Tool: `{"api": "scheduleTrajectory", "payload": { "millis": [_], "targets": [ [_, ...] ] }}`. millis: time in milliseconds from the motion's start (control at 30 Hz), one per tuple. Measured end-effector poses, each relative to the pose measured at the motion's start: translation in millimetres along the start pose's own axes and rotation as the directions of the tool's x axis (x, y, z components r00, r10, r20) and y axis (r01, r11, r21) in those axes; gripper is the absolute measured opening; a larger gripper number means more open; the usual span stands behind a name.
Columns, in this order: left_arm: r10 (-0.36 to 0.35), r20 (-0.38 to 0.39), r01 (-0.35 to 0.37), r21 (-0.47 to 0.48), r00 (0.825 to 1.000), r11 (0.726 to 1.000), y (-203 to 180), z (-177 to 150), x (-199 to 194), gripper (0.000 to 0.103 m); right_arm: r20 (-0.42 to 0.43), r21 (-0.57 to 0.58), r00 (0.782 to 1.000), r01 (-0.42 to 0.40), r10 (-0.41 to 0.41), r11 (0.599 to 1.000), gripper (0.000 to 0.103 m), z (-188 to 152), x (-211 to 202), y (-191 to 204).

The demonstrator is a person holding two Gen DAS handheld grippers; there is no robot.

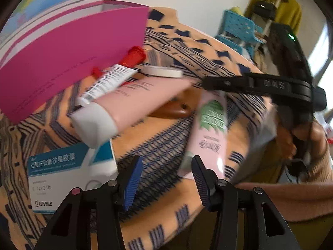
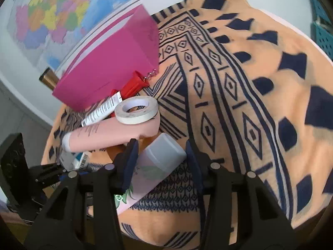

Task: Organize rigid objects
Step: 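Grasp the pink aloe-print tube with the right gripper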

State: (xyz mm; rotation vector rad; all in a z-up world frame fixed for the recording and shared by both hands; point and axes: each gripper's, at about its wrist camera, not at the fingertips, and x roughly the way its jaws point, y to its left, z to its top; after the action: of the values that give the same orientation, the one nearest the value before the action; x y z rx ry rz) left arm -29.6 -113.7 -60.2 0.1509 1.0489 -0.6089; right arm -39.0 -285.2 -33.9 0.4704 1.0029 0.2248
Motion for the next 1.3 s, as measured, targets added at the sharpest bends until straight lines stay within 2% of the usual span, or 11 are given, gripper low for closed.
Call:
{"api": "scheduleTrajectory", "payload": {
  "millis": [133, 233, 400, 633, 700, 767, 867, 967, 1100, 1167, 1300],
  "targets": [
    [0.032, 0.005, -0.032, -0.054, 0.999, 0.998, 12.2, 3.6, 3.0, 0.046, 0.017, 0.081, 1.0, -0.011, 0.01, 0.997, 0.047, -4.6, -3.0, -4.8],
    [-0.012, 0.012, 0.012, -0.06, 1.0, 0.998, 13.1, 4.2, 0.4, 0.046, 0.037, 0.114, 0.999, -0.016, 0.012, 0.993, 0.045, -5.3, -3.7, -6.8],
    [-0.102, 0.026, 0.102, 0.016, 0.994, 0.995, -7.1, 2.5, -8.7, 0.056, 0.058, 0.141, 0.998, -0.026, 0.018, 0.99, 0.043, 1.4, 3.6, -6.7],
    [-0.123, -0.031, 0.127, 0.133, 0.992, 0.983, -44.4, 17.0, 13.4, 0.061, 0.065, 0.156, 0.998, -0.034, 0.024, 0.987, 0.042, 4.5, 7.9, -5.0],
    [-0.066, -0.058, 0.075, 0.159, 0.996, 0.984, -50.9, 19.3, 25.9, 0.061, 0.066, 0.157, 0.998, -0.035, 0.025, 0.987, 0.042, 4.6, 7.9, -4.3],
    [-0.019, -0.039, 0.026, 0.192, 0.999, 0.981, -54.1, 19.0, 26.5, 0.061, 0.062, 0.152, 0.998, -0.04, 0.031, 0.988, 0.042, 4.2, 7.1, -4.2],
    [0.016, -0.031, -0.011, 0.161, 0.999, 0.987, -40.9, 16.2, 23.0, 0.056, 0.053, 0.131, 0.998, -0.048, 0.041, 0.99, 0.042, 2.4, 3.1, -5.0],
    [0.007, -0.025, -0.004, 0.124, 1.0, 0.992, -24.5, 11.6, 13.8, 0.057, 0.032, 0.092, 0.996, -0.09, 0.087, 0.992, 0.041, 0.4, 0.6, -5.4],
    [0.097, 0.014, -0.097, 0.091, 0.995, 0.991, -9.2, 8.2, 0.8, 0.051, -0.01, -0.002, 0.993, -0.121, 0.121, 0.993, 0.041, -5.7, 0.0, 8.0],
    [0.069, 0.018, -0.07, 0.045, 0.997, 0.997, 4.4, 7.8, -2.1, 0.051, -0.024, -0.036, 0.991, -0.129, 0.128, 0.991, 0.042, -9.6, 1.4, 13.2],
    [0.08, 0.016, -0.08, -0.005, 0.997, 0.997, 15.2, 0.5, -5.0, 0.052, -0.03, -0.04, 0.988, -0.151, 0.15, 0.988, 0.044, -12.6, 4.6, 13.0]
  ]
}}
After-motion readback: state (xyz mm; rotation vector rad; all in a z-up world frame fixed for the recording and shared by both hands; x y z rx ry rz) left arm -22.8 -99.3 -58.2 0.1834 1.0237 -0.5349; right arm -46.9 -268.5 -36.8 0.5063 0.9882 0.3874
